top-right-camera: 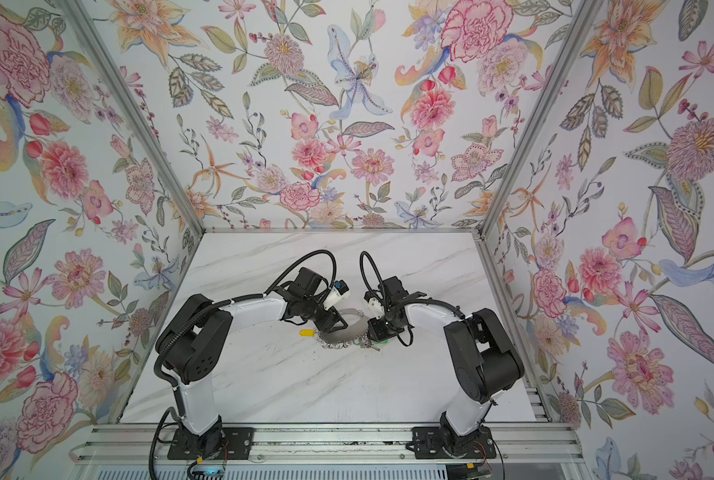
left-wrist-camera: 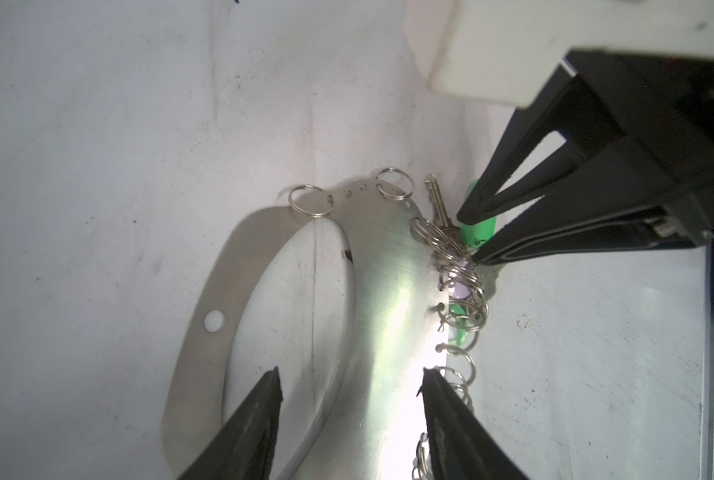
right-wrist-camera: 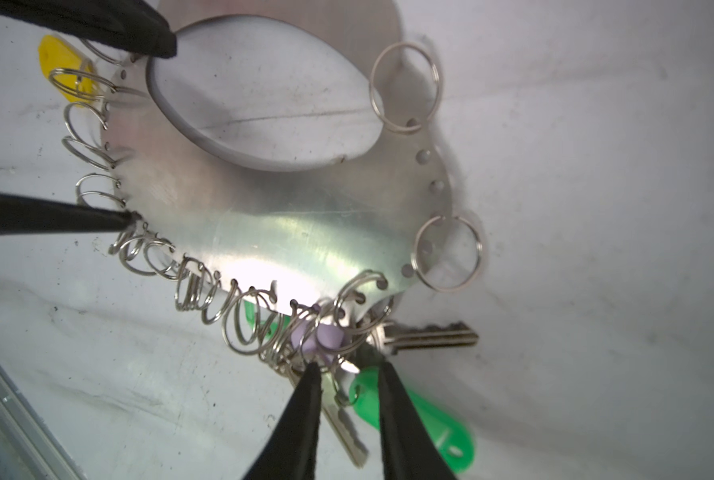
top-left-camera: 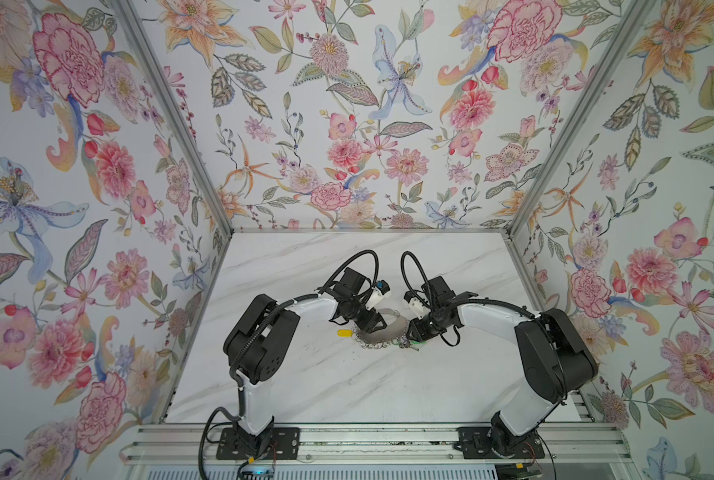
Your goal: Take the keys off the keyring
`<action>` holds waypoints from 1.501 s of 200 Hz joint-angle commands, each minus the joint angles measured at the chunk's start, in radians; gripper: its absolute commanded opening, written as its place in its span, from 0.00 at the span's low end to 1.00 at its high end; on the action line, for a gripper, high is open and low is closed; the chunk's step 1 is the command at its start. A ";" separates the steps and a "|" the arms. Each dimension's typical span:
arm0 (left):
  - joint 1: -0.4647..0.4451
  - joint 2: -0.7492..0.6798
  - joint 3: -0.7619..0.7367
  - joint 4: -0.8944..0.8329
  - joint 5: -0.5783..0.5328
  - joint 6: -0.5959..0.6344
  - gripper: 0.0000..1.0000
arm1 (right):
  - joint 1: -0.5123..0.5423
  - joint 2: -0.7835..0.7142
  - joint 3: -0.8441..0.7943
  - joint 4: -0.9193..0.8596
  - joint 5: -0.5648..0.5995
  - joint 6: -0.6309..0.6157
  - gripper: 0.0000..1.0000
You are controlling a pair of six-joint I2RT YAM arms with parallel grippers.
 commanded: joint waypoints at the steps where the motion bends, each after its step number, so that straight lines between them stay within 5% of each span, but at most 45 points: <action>1: 0.010 -0.042 -0.015 0.017 0.013 -0.014 0.58 | 0.012 -0.037 0.003 -0.029 -0.019 -0.012 0.25; 175: 0.010 -0.050 -0.021 0.017 0.010 -0.017 0.58 | 0.018 0.025 0.009 -0.032 0.032 -0.006 0.15; 224: 0.010 -0.049 -0.023 0.019 0.008 -0.019 0.58 | 0.018 0.023 0.016 -0.032 0.031 -0.004 0.03; 300: 0.010 -0.062 -0.034 0.049 0.003 -0.039 0.57 | 0.011 -0.137 0.008 -0.030 0.229 0.013 0.00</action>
